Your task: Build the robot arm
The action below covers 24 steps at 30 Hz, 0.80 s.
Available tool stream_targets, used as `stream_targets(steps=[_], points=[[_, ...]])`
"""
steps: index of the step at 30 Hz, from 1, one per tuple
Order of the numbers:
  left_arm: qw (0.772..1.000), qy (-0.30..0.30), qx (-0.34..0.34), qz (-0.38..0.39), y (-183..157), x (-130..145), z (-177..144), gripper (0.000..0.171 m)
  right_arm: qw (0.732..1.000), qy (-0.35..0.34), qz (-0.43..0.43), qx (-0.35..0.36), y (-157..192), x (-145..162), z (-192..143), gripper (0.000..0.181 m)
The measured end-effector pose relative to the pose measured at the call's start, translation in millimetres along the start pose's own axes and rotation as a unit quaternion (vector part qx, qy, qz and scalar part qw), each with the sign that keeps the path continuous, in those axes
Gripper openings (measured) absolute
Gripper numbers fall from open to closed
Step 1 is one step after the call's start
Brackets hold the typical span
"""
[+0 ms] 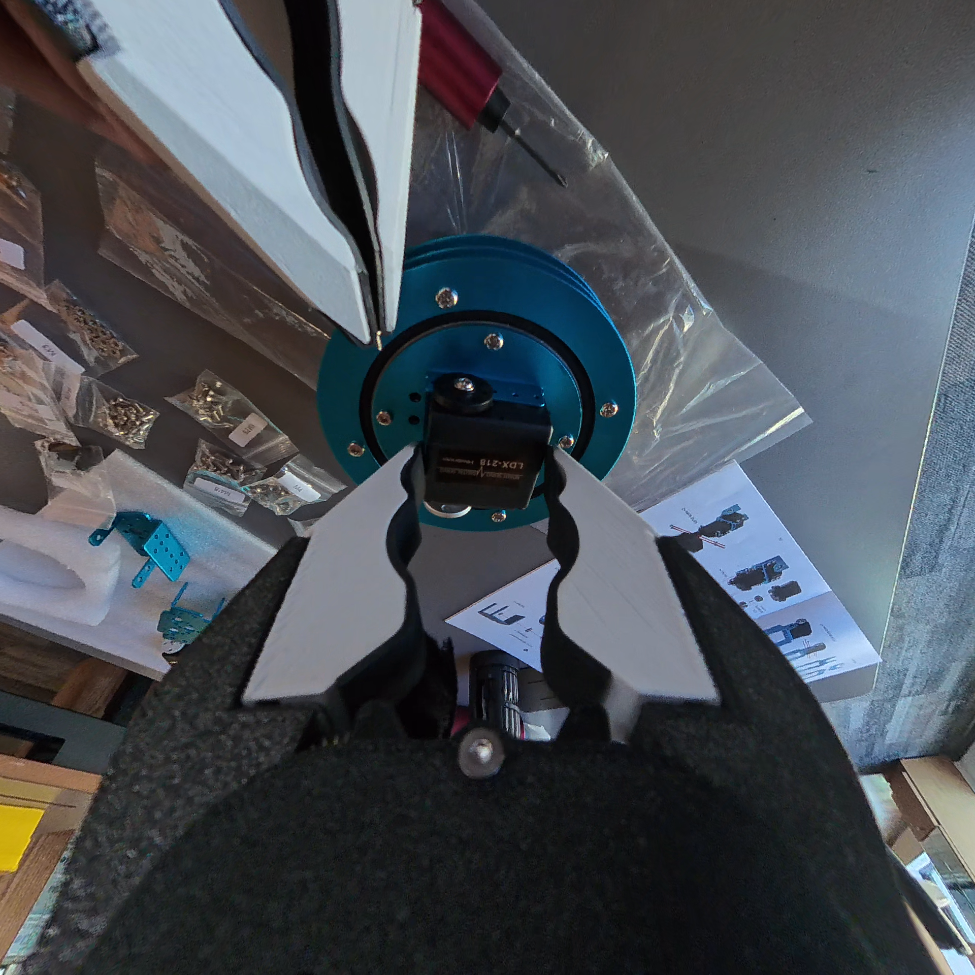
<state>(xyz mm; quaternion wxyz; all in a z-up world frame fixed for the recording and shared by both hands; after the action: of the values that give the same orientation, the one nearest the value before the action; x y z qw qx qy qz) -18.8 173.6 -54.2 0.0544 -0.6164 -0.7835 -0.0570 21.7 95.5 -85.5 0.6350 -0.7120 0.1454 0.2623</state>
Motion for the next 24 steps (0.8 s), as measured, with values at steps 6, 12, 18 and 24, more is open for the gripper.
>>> stream_targets(steps=[6,12,18,24], points=[[0.999,-0.032,-0.019,-0.022,-2.3,3.6,-4.6,0.044,1.000,0.001,0.001,-0.001,0.0,0.2,0.1,0.001],[0.998,-0.056,-0.026,-0.022,-4.5,5.8,-4.0,0.044,1.000,0.002,0.001,-0.001,0.0,0.8,0.6,0.001],[0.998,-0.056,-0.030,-0.022,-3.1,5.9,-3.7,0.044,1.000,0.003,0.003,-0.001,-0.5,1.4,0.7,0.001],[0.997,-0.058,-0.035,-0.026,-3.0,7.8,-4.2,0.044,1.000,0.002,0.003,-0.001,-0.7,1.3,0.4,0.001]])
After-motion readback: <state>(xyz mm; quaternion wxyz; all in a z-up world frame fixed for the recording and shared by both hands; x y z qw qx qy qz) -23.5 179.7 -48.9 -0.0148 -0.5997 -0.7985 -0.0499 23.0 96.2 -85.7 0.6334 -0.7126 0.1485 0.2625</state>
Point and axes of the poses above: each gripper's, where its closed fingertips meet, z out along the fingers, x out of its underside, y = z × x across the jaws, the point moved 5 cm from there along -z, back along the fingers, and after that the axes turned 12 degrees about -z, right-handed, at the moved point
